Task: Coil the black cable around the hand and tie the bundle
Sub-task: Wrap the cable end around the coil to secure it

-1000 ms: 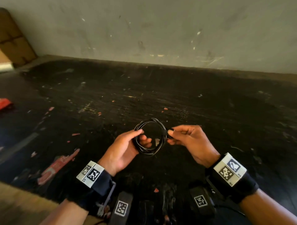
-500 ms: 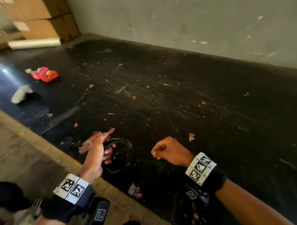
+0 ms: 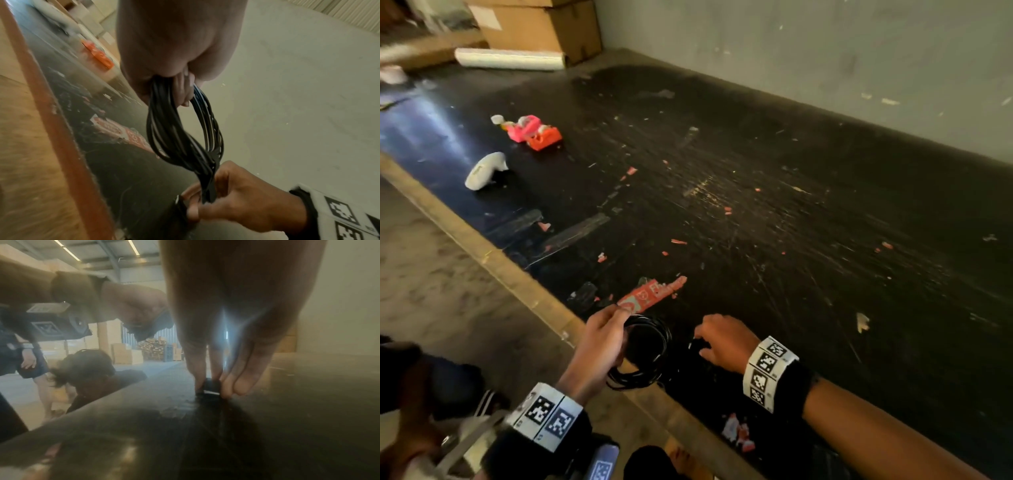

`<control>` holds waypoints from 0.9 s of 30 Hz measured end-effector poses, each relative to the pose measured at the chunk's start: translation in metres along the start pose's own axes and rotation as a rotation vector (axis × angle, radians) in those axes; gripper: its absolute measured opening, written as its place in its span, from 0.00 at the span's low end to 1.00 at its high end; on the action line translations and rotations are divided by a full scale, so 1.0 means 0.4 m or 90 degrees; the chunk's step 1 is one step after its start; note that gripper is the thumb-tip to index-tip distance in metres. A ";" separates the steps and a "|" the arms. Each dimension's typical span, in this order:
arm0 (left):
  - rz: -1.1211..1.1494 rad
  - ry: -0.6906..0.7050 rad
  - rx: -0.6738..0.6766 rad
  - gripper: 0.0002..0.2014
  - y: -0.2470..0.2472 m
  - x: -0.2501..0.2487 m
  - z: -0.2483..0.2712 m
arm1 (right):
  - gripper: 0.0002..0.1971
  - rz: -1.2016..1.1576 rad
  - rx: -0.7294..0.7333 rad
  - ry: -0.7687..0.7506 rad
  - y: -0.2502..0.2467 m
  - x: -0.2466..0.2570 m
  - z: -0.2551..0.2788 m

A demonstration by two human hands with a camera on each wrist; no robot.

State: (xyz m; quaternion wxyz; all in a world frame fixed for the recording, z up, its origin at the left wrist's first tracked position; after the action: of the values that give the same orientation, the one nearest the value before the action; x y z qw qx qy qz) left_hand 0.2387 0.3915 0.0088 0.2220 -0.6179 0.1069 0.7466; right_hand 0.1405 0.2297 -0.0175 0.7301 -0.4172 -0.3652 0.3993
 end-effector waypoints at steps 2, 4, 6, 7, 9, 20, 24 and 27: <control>0.001 0.002 0.036 0.11 0.017 0.003 -0.019 | 0.11 -0.037 0.003 0.031 -0.007 -0.016 -0.009; -0.020 0.026 0.095 0.10 0.051 -0.008 -0.036 | 0.10 -0.154 0.013 0.073 -0.027 -0.054 -0.009; -0.091 0.098 0.169 0.08 0.100 -0.033 -0.046 | 0.10 -0.297 -0.011 0.132 -0.058 -0.101 0.011; -0.129 0.139 0.216 0.06 0.132 -0.047 -0.045 | 0.10 -0.350 -0.039 0.150 -0.078 -0.119 0.028; -0.140 0.183 0.333 0.09 0.218 -0.064 -0.031 | 0.08 -0.419 -0.105 0.159 -0.119 -0.147 0.076; -0.132 0.324 0.656 0.14 0.566 -0.139 0.115 | 0.02 -0.471 -0.345 0.334 -0.192 -0.292 0.395; -0.155 0.363 0.671 0.15 0.663 -0.169 0.177 | 0.05 -0.586 -0.465 0.507 -0.187 -0.396 0.475; -0.151 0.348 0.665 0.16 0.716 -0.195 0.216 | 0.05 -0.751 -0.479 0.512 -0.184 -0.457 0.523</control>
State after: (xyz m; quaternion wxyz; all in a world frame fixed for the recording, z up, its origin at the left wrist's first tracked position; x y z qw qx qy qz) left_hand 0.0409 0.1620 0.0701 0.5425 -0.6044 0.4432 0.3794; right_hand -0.0960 0.1094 0.0930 0.7066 -0.4855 -0.3448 -0.3822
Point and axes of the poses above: each hand's wrist, its own z-axis away from the middle knuckle, its own y-axis out of the palm, x = y × z, the point moved 5 cm from there along -z, towards the middle knuckle, and after that the axes turned 13 degrees about y, right-handed, at the moved point
